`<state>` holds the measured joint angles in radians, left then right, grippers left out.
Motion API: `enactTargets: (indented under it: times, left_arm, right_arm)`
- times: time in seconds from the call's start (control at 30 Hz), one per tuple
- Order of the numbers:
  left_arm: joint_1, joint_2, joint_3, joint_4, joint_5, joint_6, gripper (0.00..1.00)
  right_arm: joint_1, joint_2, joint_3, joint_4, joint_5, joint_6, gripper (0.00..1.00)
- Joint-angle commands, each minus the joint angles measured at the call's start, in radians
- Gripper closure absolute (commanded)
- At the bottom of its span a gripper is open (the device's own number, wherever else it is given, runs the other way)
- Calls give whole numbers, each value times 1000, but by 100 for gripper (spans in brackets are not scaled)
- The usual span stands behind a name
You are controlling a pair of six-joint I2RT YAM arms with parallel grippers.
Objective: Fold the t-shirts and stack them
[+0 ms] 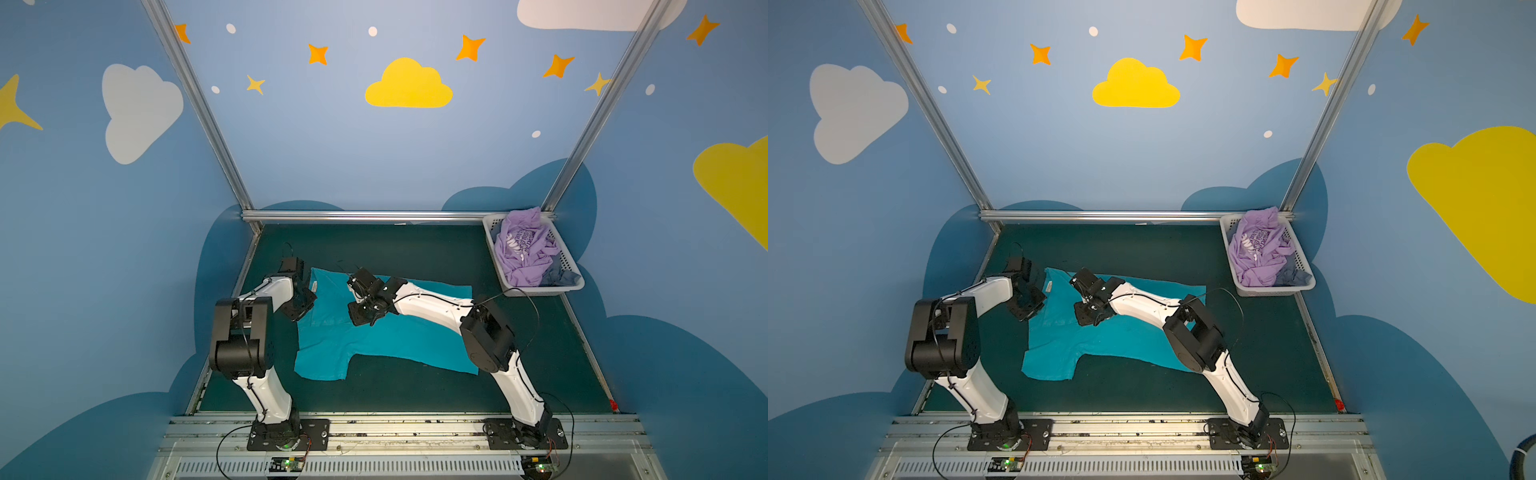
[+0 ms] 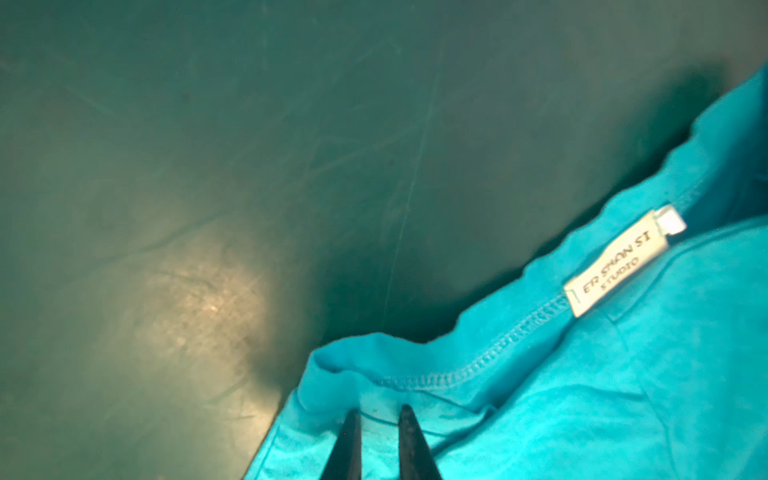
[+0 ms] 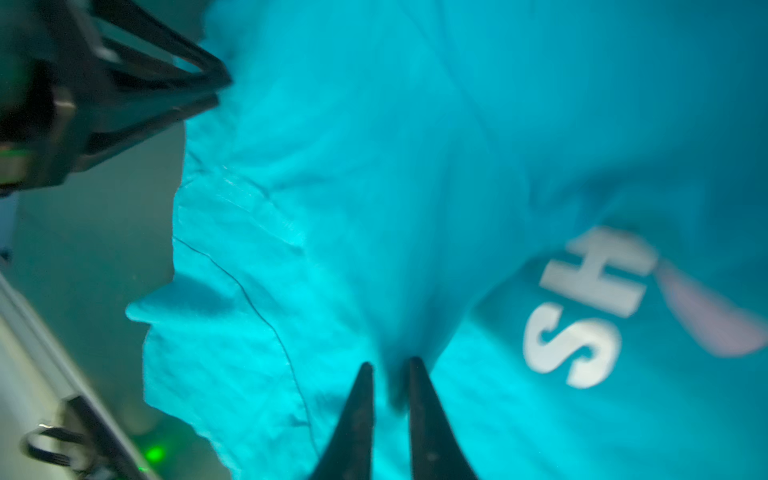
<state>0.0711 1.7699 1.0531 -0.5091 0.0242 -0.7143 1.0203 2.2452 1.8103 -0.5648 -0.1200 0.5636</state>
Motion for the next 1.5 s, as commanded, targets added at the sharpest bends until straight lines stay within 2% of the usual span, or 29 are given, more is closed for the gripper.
enactTargets:
  times: [0.0, 0.1, 0.23, 0.33, 0.43, 0.53, 0.73, 0.9, 1.0, 1.1, 1.17, 1.47]
  left_arm:
    - [17, -10, -25, -54, -54, 4, 81]
    - [16, -35, -30, -73, -75, -14, 79]
    - [12, -96, -30, -82, -104, -42, 67]
    - [12, -102, 22, -66, -88, -48, 53]
    - [9, -51, 110, -43, -53, -45, 43]
    - [9, 22, 199, -21, -36, -44, 37]
    - [2, 182, 361, 39, 52, -41, 35]
    - [-34, 296, 491, 45, 82, -16, 42]
    - [-52, 366, 570, 11, 64, 3, 60]
    - [-57, 426, 638, -31, 38, 8, 86]
    - [-56, 454, 679, -48, 21, 14, 95]
    - [-35, 540, 847, -109, -57, 64, 96]
  right_arm:
    - [17, 28, -20, -40, -35, 51, 71]
    - [21, 0, -65, -40, -22, 53, 68]
    - [18, -98, -162, -33, 38, 44, 68]
    - [8, -194, -253, -30, 78, 45, 69]
    - [-11, -298, -363, -18, 117, 53, 69]
    - [-43, -384, -465, -26, 136, 78, 69]
    - [-109, -491, -659, -36, 143, 135, 70]
    - [-134, -530, -769, -42, 130, 168, 72]
    - [-147, -574, -819, -51, 134, 187, 72]
    - [-172, -616, -861, -85, 142, 210, 72]
    - [-197, -640, -903, -120, 149, 231, 71]
    - [-361, -709, -1132, -124, 88, 289, 71]
